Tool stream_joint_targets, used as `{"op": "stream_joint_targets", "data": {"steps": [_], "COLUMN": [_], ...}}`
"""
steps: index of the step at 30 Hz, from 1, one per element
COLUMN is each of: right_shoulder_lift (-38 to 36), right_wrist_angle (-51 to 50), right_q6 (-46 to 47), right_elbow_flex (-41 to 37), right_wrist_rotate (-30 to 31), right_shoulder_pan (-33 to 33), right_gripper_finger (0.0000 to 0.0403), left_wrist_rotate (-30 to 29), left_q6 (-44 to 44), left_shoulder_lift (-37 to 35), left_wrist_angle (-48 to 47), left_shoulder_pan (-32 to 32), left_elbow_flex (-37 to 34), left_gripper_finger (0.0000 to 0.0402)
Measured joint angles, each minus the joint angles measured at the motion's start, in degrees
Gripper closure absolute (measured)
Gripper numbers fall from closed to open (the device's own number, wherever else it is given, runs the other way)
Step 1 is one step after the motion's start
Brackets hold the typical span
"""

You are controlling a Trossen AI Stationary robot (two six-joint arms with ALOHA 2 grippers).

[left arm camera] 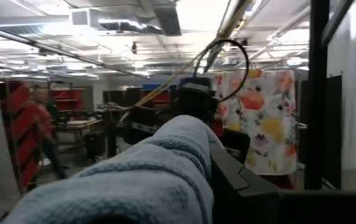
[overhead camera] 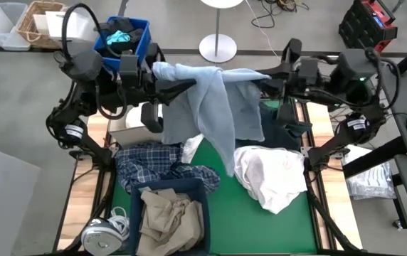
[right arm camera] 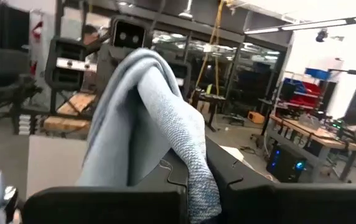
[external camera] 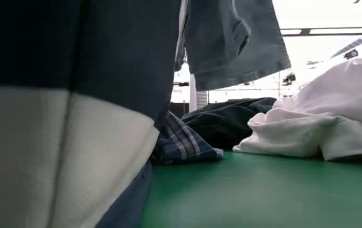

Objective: Sort clothes
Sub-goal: Put the light blue pants into the blue laundry organizer

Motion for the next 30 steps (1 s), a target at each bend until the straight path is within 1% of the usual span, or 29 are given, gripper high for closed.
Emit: {"op": "stream_joint_targets", "data": {"steps": [3, 6, 7, 9, 11, 15, 17, 19, 22, 24, 30], "right_shoulder_lift": [-0.2, 0.0, 0.2, 1.1, 2.0, 3.9, 4.6, 4.9, 5.6, 6.4, 9.0], "right_wrist_angle": [1.2, 2.0, 2.4, 3.1, 4.7, 8.4, 9.3, 10.0, 11.7, 12.5, 15.4], "right_q6": [1.2, 3.7, 4.9, 6.5, 7.5, 10.4, 10.7, 11.2, 12.1, 11.5, 11.5], "right_elbow_flex": [0.0, 0.0, 0.0, 0.0, 0.0, 0.1, 0.1, 0.1, 0.1, 0.1, 0.1], "right_wrist_rotate": [1.2, 1.5, 1.4, -0.5, -3.9, -10.0, -10.5, -10.8, -7.2, -5.8, -4.7], "right_shoulder_pan": [0.0, -0.1, -0.1, -0.1, -0.1, 0.0, 0.0, 0.0, 0.1, 0.1, 0.1], "right_gripper_finger": [0.0393, 0.0393, 0.0393, 0.0393, 0.0393, 0.0393, 0.0393, 0.0393, 0.0393, 0.0393, 0.0392], "left_wrist_rotate": [-6.2, -17.0, -19.4, -21.1, -22.2, -27.4, -27.2, -22.6, -16.7, -15.7, -13.9], "left_q6": [-0.2, -0.2, -0.1, -0.1, 1.0, 3.1, 3.2, 3.4, 2.8, 1.3, -1.0], "left_shoulder_lift": [-0.1, 0.7, 1.1, 2.2, 3.4, 5.3, 5.9, 6.1, 6.1, 6.1, 6.3], "left_wrist_angle": [0.2, 2.1, 3.1, 4.5, 5.9, 7.2, 7.2, 7.2, 7.4, 7.0, 6.8], "left_shoulder_pan": [0.0, 0.0, 0.0, 0.0, 0.0, 0.0, 0.0, 0.1, 0.1, 0.0, 0.1], "left_elbow_flex": [0.0, 0.0, 0.0, 0.0, 0.2, 0.2, 0.2, 0.2, 0.2, 0.2, 0.1], "left_gripper_finger": [0.0394, 0.0394, 0.0394, 0.0394, 0.0394, 0.0394, 0.0394, 0.0394, 0.0394, 0.0394, 0.0394]}}
